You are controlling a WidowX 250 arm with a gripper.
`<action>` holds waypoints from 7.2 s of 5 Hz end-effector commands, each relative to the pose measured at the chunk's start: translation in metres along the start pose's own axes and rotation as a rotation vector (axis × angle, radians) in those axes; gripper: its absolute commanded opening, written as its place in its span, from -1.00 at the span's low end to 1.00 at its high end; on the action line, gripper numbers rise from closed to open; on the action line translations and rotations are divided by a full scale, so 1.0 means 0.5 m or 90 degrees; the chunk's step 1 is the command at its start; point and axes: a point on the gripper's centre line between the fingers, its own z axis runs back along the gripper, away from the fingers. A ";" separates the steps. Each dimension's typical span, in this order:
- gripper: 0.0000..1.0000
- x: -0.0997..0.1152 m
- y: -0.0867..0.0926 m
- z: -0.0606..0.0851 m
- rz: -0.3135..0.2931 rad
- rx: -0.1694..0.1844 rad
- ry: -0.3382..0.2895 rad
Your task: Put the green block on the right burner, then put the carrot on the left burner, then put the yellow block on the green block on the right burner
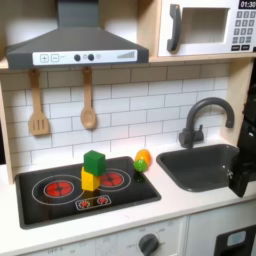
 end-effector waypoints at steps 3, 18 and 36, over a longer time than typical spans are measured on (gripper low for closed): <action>1.00 0.020 0.013 -0.012 0.006 0.009 0.003; 1.00 0.319 0.205 -0.113 0.236 0.034 0.047; 1.00 0.480 0.320 -0.139 0.407 0.054 -0.010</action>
